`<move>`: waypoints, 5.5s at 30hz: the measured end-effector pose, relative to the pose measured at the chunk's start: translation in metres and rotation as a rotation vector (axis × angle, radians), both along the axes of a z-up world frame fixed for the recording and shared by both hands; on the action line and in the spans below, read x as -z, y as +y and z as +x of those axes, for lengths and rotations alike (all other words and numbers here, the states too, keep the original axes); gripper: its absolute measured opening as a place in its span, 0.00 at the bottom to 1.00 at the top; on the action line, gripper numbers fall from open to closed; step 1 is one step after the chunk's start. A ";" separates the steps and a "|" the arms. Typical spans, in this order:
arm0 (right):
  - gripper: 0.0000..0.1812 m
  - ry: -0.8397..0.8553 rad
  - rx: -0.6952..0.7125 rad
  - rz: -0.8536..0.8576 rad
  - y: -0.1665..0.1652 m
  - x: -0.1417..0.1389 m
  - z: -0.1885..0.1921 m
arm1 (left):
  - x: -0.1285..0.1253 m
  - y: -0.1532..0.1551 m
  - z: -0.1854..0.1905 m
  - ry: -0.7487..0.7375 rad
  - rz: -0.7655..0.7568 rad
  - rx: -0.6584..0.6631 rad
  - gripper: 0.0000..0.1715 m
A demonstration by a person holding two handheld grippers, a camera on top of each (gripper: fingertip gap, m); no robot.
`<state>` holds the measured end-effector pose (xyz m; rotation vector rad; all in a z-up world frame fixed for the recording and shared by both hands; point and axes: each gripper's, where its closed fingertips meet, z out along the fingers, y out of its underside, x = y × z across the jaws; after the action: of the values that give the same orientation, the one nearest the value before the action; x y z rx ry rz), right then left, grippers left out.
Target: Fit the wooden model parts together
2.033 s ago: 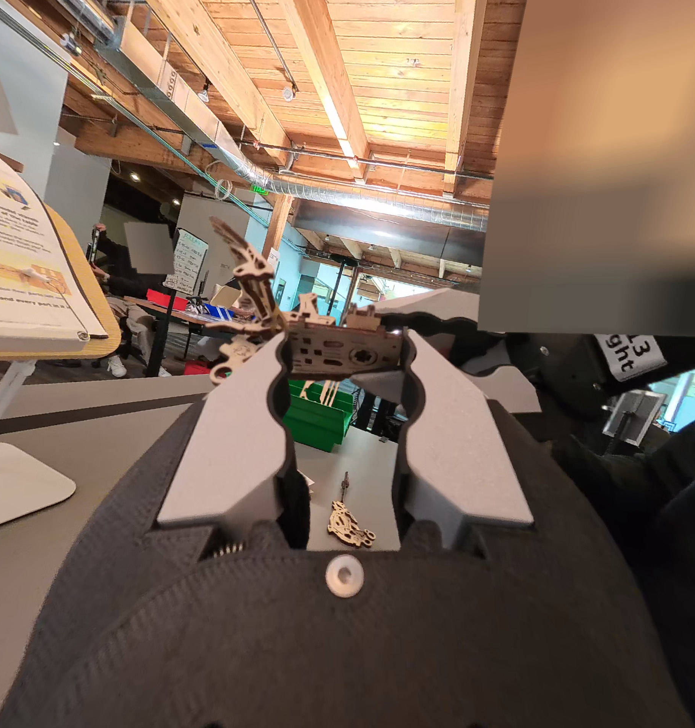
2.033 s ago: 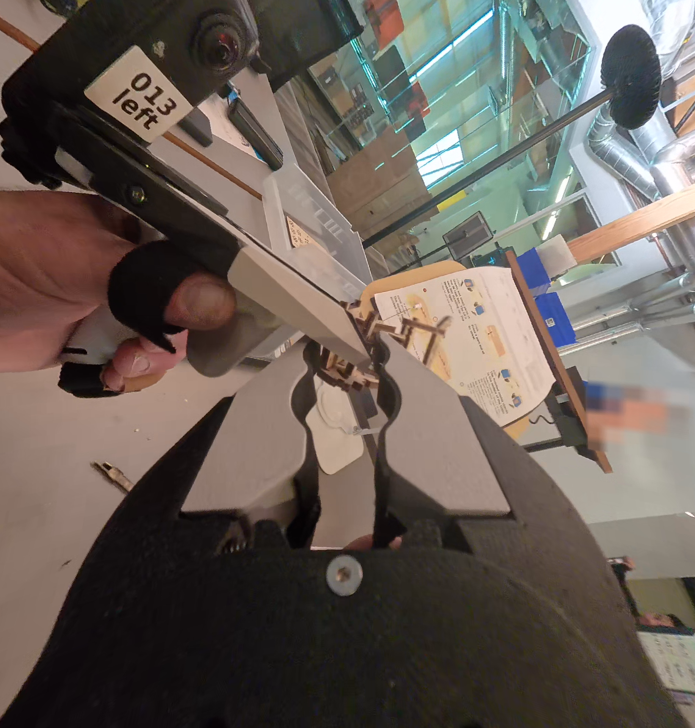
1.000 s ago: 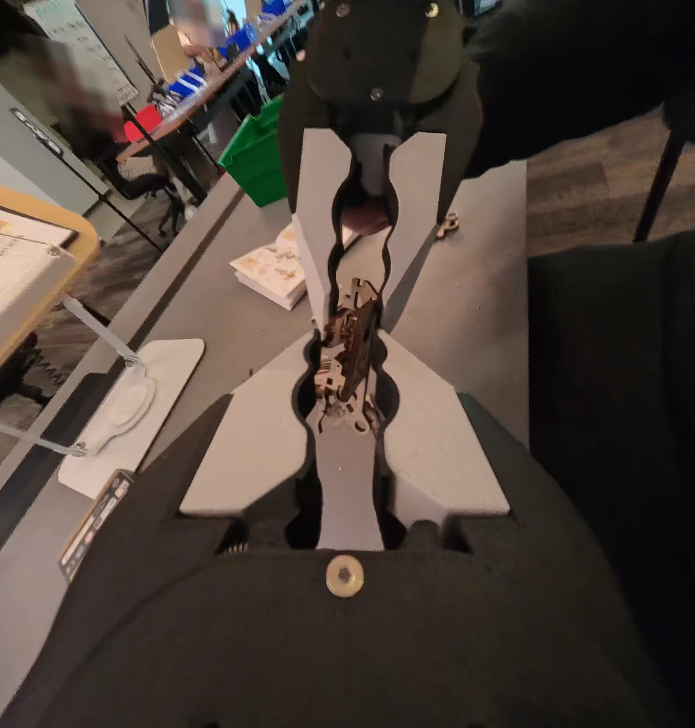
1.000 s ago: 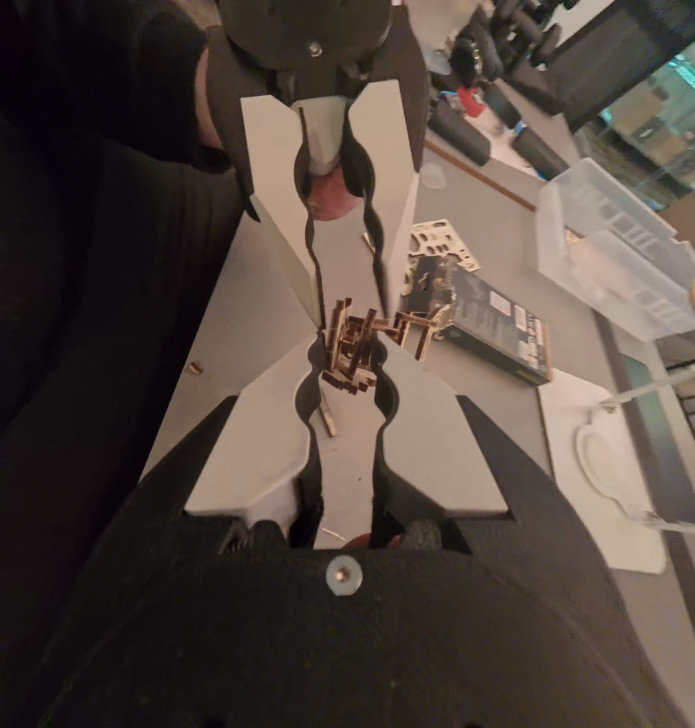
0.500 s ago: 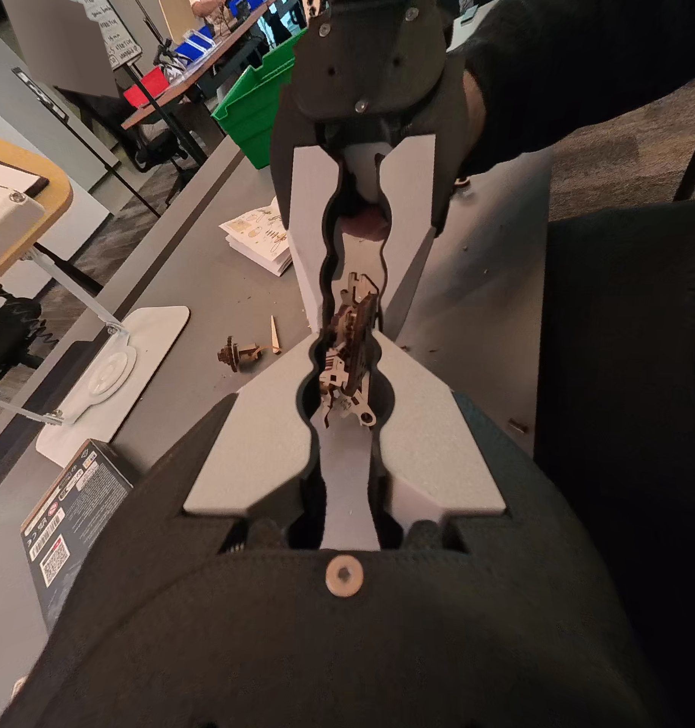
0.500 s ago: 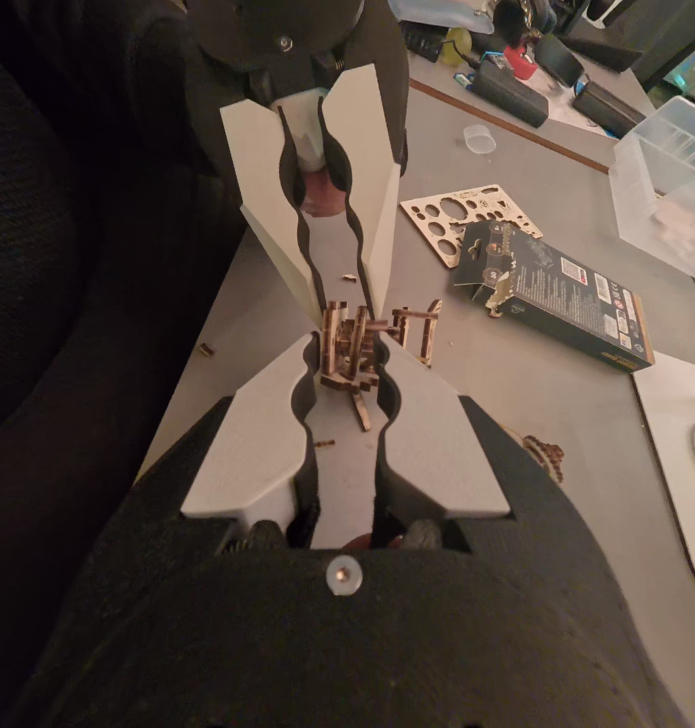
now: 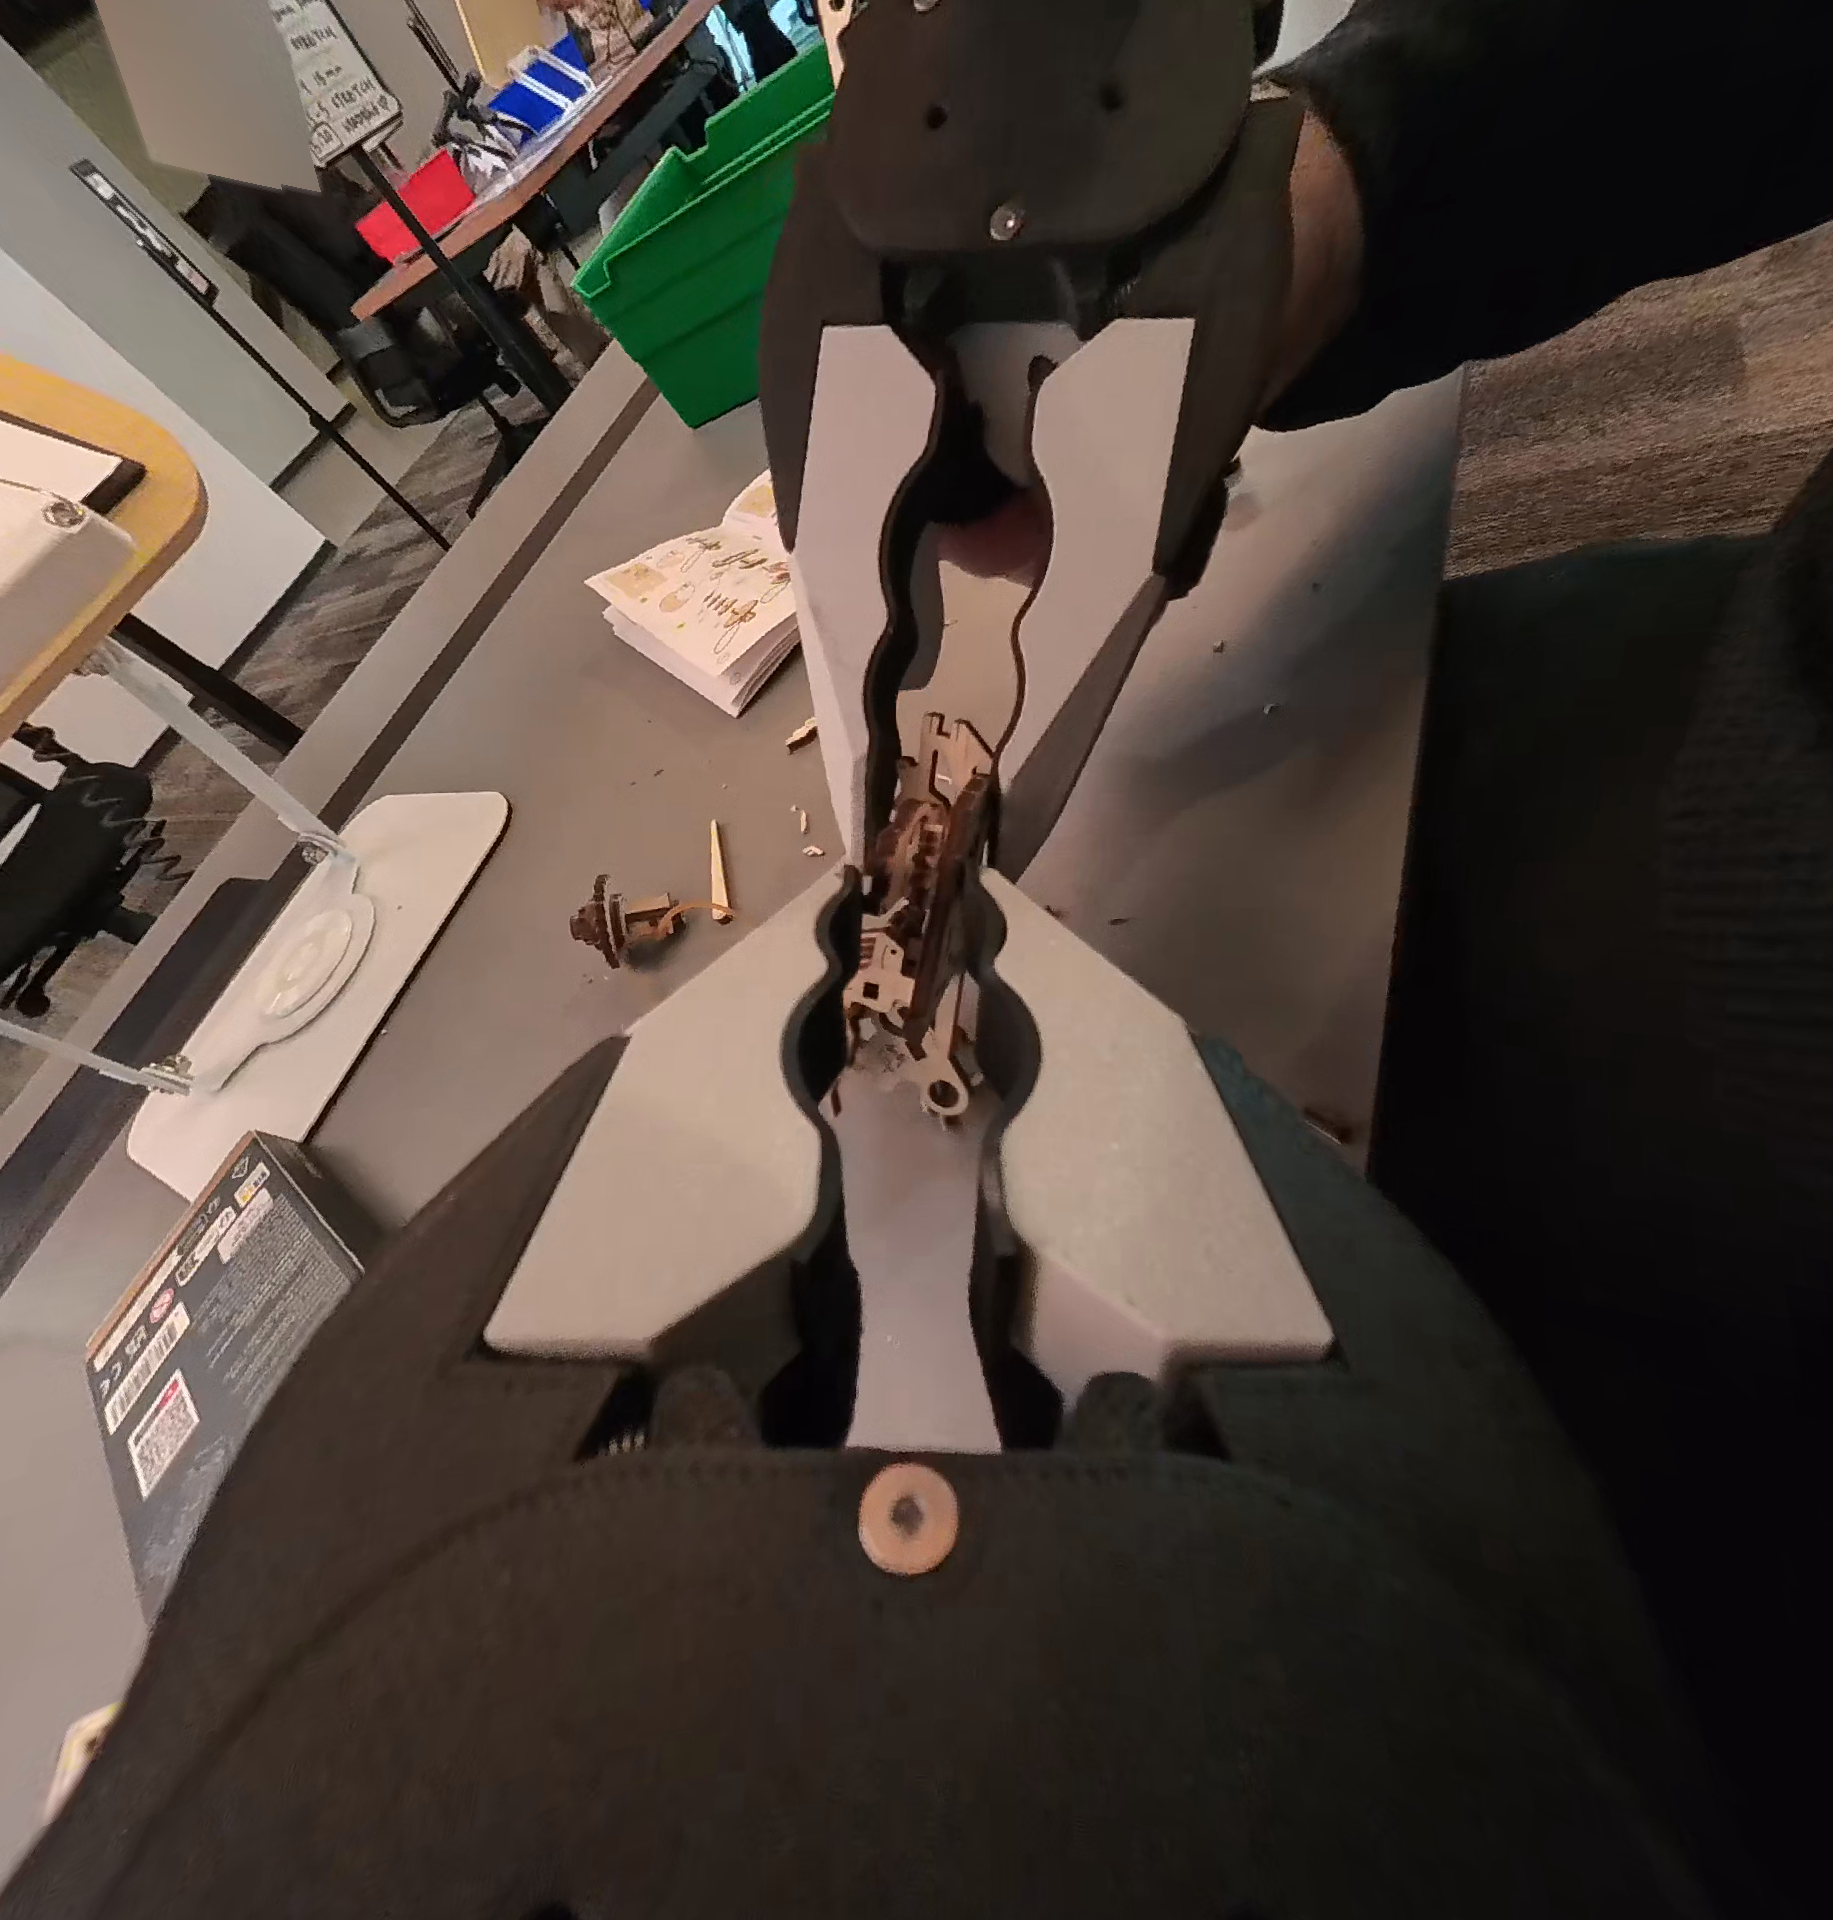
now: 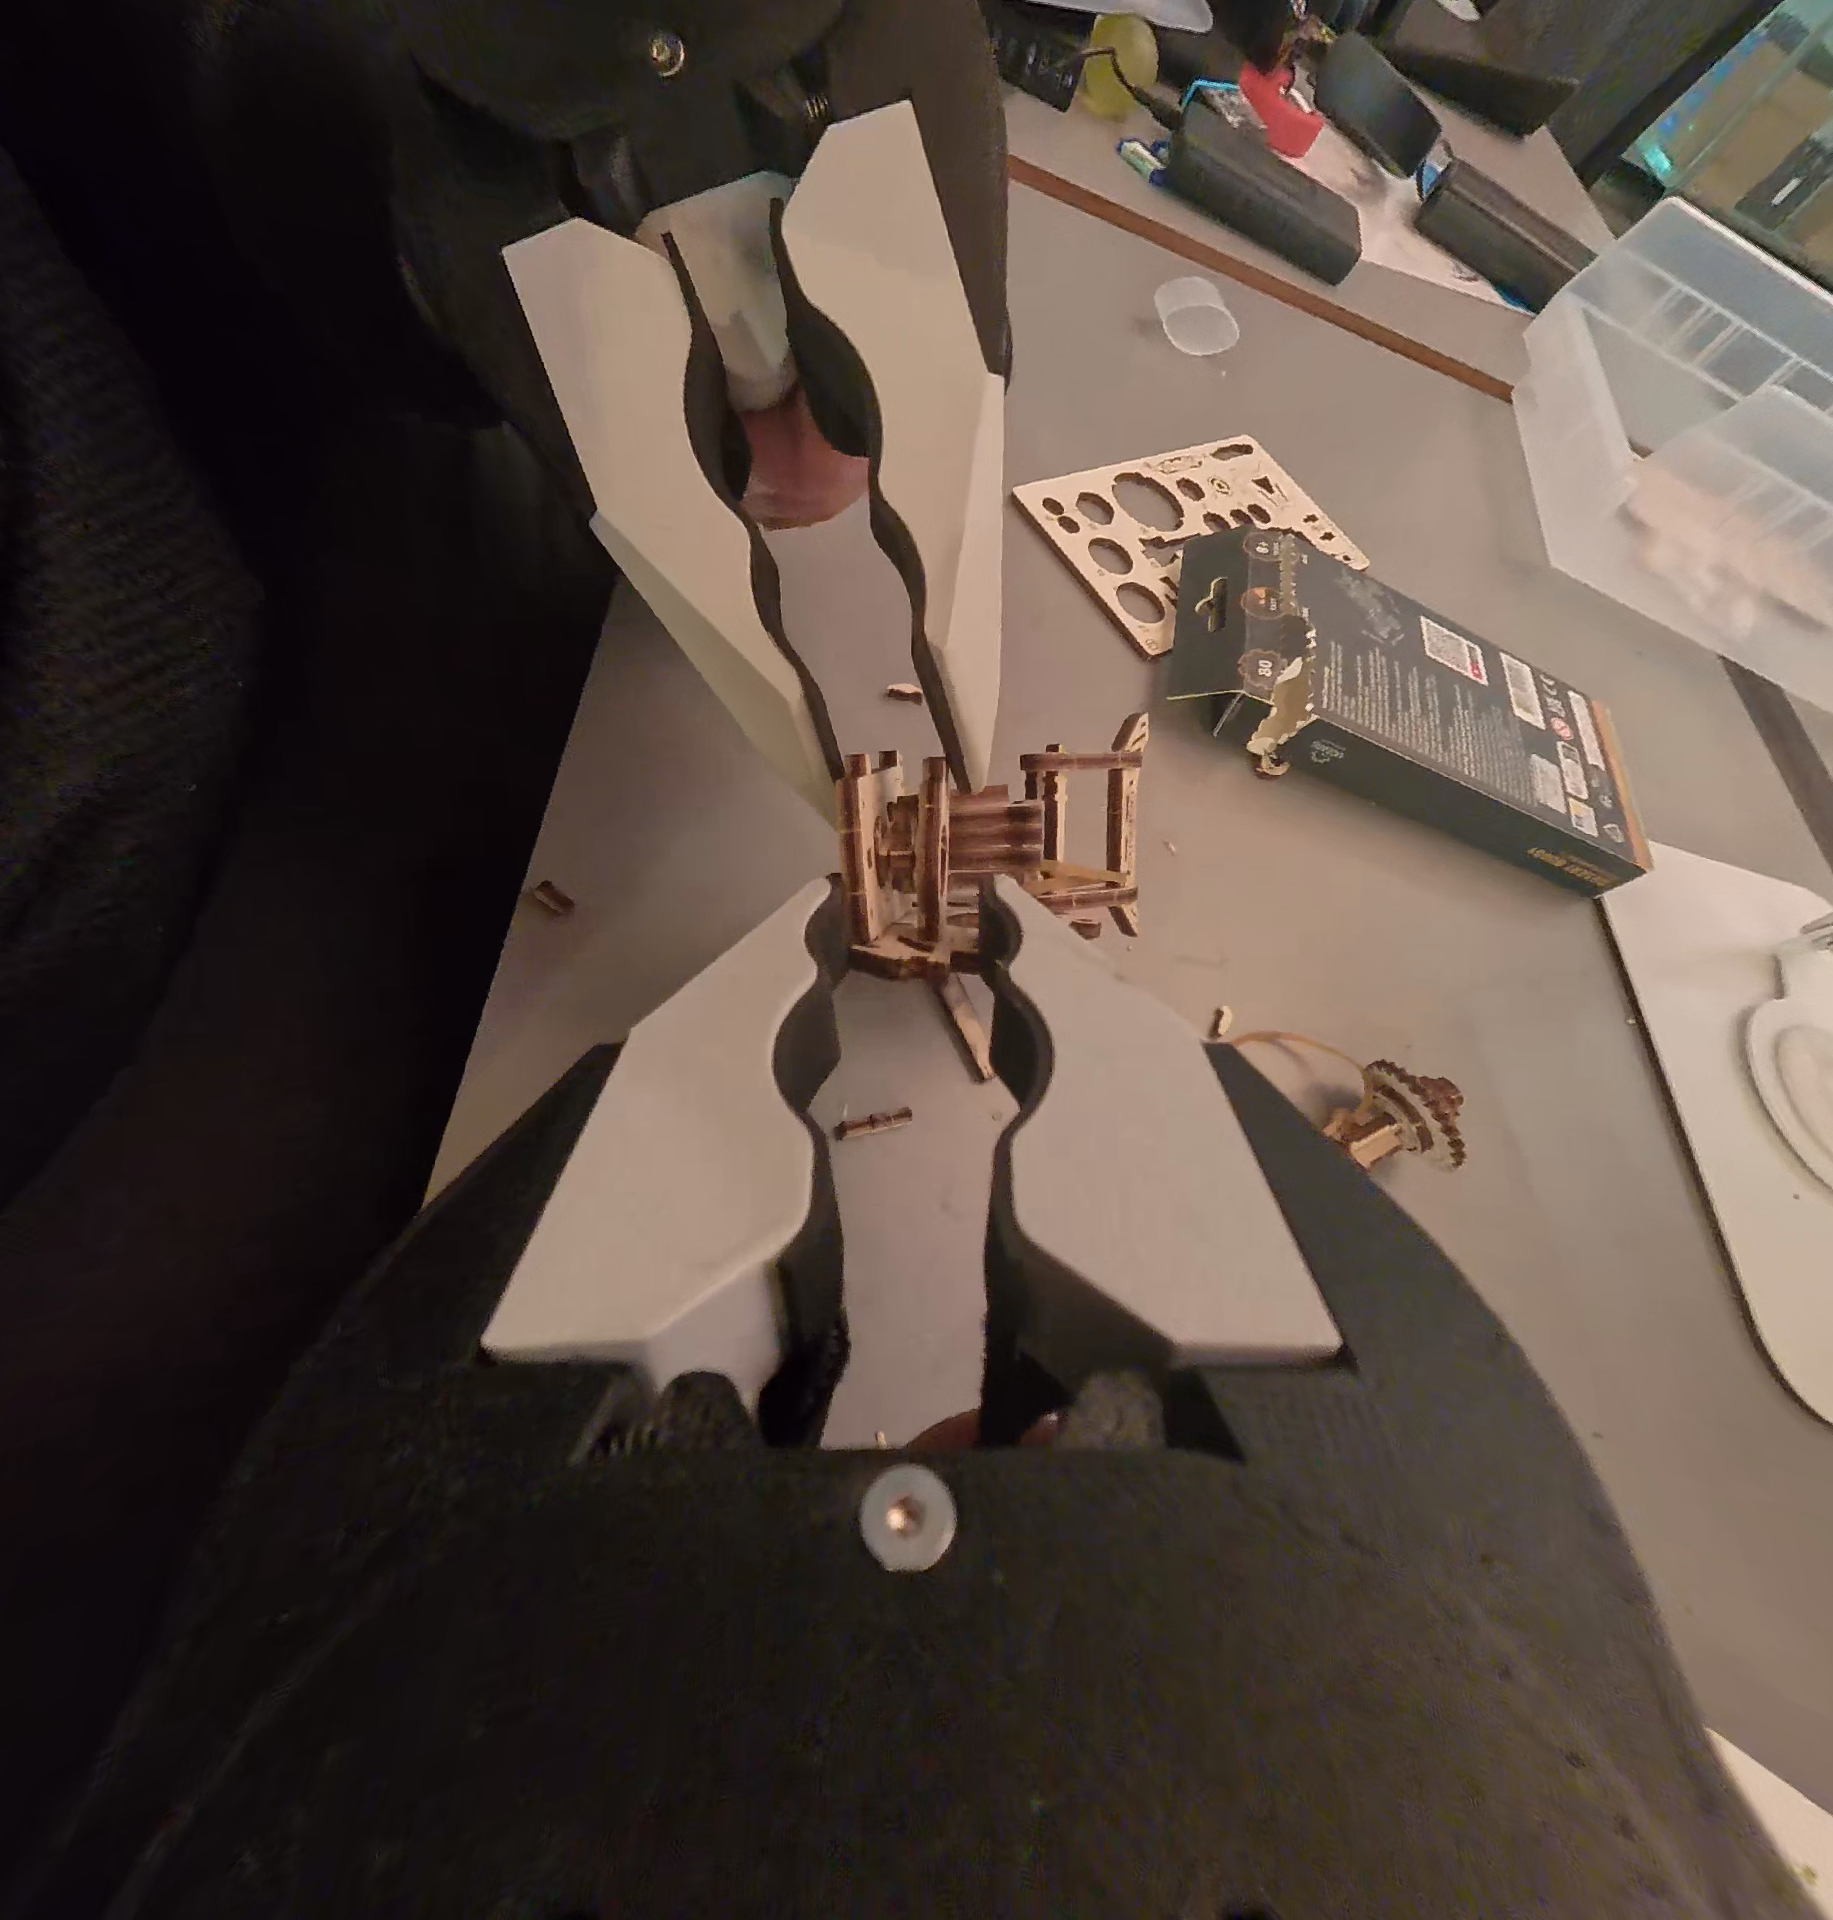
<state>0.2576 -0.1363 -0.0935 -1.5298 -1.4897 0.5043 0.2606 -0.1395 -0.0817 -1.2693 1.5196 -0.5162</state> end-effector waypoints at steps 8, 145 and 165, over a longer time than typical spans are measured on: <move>0.07 -0.030 -0.013 0.030 -0.002 0.002 -0.006 | 0.001 0.000 0.003 -0.013 -0.013 -0.036 0.10; 0.00 0.347 -0.063 -0.990 0.068 -0.036 -0.119 | -0.011 0.049 -0.107 -0.301 -1.163 -0.024 0.01; 0.00 -0.083 0.112 -0.635 0.059 0.036 -0.077 | -0.005 0.054 -0.118 -0.467 -1.220 -0.315 0.12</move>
<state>0.1801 -0.0771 -0.1297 -2.1286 -1.3605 0.9149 0.1424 -0.0854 -0.0762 -2.0272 0.4956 -1.5179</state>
